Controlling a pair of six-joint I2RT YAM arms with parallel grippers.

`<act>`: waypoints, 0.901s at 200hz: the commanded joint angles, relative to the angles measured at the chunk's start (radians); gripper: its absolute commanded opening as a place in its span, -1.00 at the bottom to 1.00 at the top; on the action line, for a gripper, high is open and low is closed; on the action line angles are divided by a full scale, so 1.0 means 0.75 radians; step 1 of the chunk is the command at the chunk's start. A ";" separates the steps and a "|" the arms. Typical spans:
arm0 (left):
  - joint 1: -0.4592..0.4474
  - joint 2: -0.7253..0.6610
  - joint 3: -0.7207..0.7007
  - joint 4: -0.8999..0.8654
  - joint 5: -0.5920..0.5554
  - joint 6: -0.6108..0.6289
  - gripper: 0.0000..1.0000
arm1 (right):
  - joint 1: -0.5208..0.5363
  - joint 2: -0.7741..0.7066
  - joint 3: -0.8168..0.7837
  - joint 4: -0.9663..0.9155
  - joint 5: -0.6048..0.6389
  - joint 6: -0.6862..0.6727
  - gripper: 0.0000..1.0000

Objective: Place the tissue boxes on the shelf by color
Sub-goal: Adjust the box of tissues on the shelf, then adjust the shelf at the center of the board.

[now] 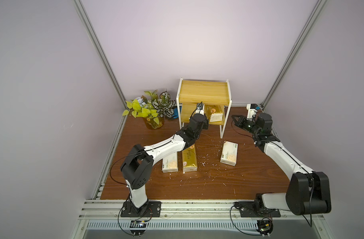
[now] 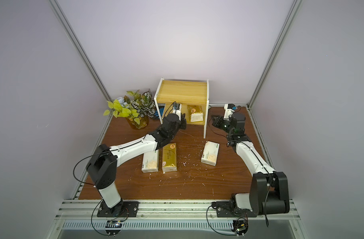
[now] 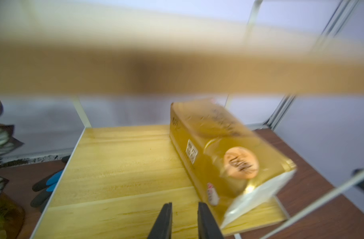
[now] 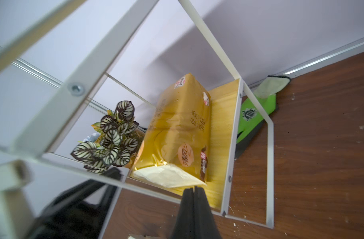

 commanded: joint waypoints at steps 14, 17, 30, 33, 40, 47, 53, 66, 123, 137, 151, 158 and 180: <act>-0.024 -0.113 -0.071 -0.088 -0.083 -0.045 -0.82 | 0.071 -0.147 -0.081 -0.147 0.180 -0.116 -1.00; -0.024 -0.119 -0.081 -0.095 -0.085 -0.053 -0.88 | 0.077 -0.155 -0.092 -0.148 0.177 -0.113 -1.00; -0.024 -0.141 -0.121 -0.131 -0.101 -0.087 -0.99 | 0.105 -0.184 -0.134 -0.156 0.157 -0.097 -1.00; -0.023 -0.146 -0.131 -0.139 -0.102 -0.096 -0.99 | 0.113 -0.189 -0.144 -0.156 0.146 -0.098 -1.00; -0.023 -0.151 -0.155 -0.158 -0.102 -0.107 -0.99 | 0.131 -0.198 -0.162 -0.160 0.133 -0.102 -1.00; -0.024 -0.153 -0.176 -0.181 -0.102 -0.121 -0.99 | 0.149 -0.200 -0.171 -0.174 0.134 -0.104 -1.00; -0.023 -0.154 -0.194 -0.200 -0.102 -0.136 -0.99 | 0.159 -0.197 -0.180 -0.182 0.136 -0.105 -1.00; -0.023 -0.159 -0.240 -0.233 -0.095 -0.169 -0.99 | 0.163 -0.186 -0.211 -0.159 0.139 -0.092 -1.00; -0.023 -0.173 -0.369 -0.304 -0.127 -0.260 -0.99 | 0.160 0.010 -0.156 -0.047 0.104 -0.068 -1.00; -0.023 -0.170 -0.368 -0.330 -0.147 -0.268 -0.99 | 0.160 0.071 -0.115 -0.031 0.053 -0.058 -1.00; -0.022 -0.171 -0.366 -0.354 -0.175 -0.295 -0.99 | 0.160 0.114 -0.084 -0.012 0.051 -0.051 -1.00; -0.022 -0.170 -0.365 -0.373 -0.195 -0.308 -0.99 | 0.158 0.132 -0.071 -0.009 0.052 -0.048 -1.00; -0.024 -0.168 -0.363 -0.415 -0.217 -0.320 -0.91 | 0.157 0.173 -0.039 -0.006 0.059 -0.050 -1.00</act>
